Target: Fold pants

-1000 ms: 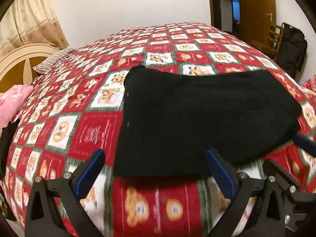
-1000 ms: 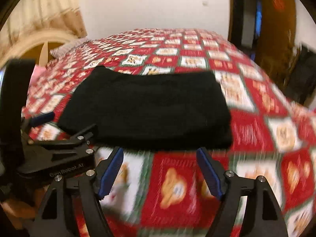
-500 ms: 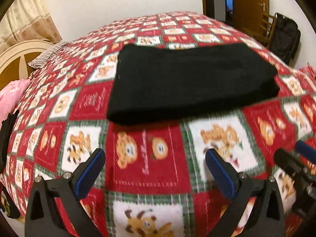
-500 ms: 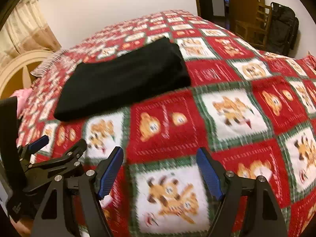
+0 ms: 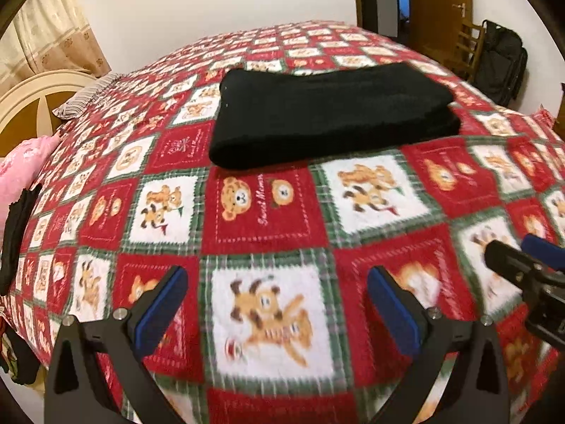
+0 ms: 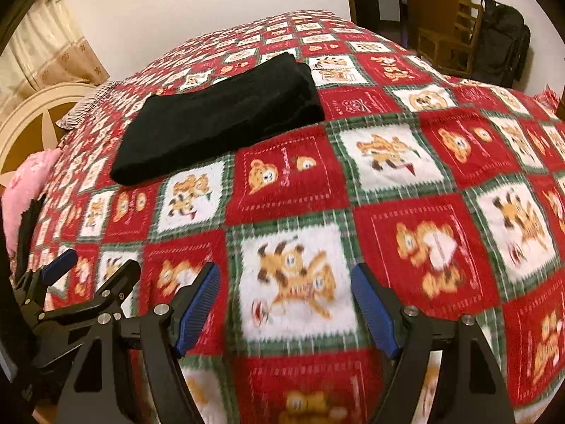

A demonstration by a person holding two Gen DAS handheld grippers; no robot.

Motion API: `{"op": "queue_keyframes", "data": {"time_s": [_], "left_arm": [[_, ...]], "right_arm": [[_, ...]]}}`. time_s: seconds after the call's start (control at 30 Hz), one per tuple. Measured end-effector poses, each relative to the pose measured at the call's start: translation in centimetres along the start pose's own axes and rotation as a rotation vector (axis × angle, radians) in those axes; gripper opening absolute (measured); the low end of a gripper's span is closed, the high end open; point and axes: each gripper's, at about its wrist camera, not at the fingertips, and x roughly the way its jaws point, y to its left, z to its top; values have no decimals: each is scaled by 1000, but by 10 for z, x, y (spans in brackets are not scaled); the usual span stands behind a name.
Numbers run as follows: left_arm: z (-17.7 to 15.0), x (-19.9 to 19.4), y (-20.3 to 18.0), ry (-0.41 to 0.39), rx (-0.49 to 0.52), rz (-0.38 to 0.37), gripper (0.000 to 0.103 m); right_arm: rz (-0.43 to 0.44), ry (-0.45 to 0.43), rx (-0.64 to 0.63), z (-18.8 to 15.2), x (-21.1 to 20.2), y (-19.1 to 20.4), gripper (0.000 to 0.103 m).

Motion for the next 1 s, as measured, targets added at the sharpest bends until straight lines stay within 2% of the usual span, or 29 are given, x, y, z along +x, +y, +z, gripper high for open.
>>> {"op": "queue_keyframes", "data": {"time_s": [0.13,0.2,0.27,0.37,0.47,0.57,0.63,0.73,0.83,1.0], "left_arm": [[-3,-28,-4,-42,17,-24,103],[-2,-43,-9,-68,24,-53,103],[1,-56,-13,-87,34,-50,103],[7,-83,-13,-164,46,-72,103],[10,-111,-8,-261,39,-53,103],[12,-135,-3,-364,48,6,103],[15,-147,4,-416,39,46,103],[22,-162,19,-466,5,59,103],[29,-175,30,-507,-34,61,103],[38,-191,36,-563,-83,53,103]], "right_arm": [[8,-26,4,-9,-28,-1,78],[-8,-68,5,-10,-45,-3,78],[-25,-128,6,-10,-64,-5,78],[-59,-253,-3,-5,-99,-1,78],[-69,-367,-35,0,-129,9,78],[-86,-474,-94,3,-158,28,78],[-96,-548,-144,5,-175,42,78],[-90,-637,-205,12,-198,63,78],[-47,-688,-217,22,-214,78,82],[0,-740,-158,20,-221,81,84]]}}
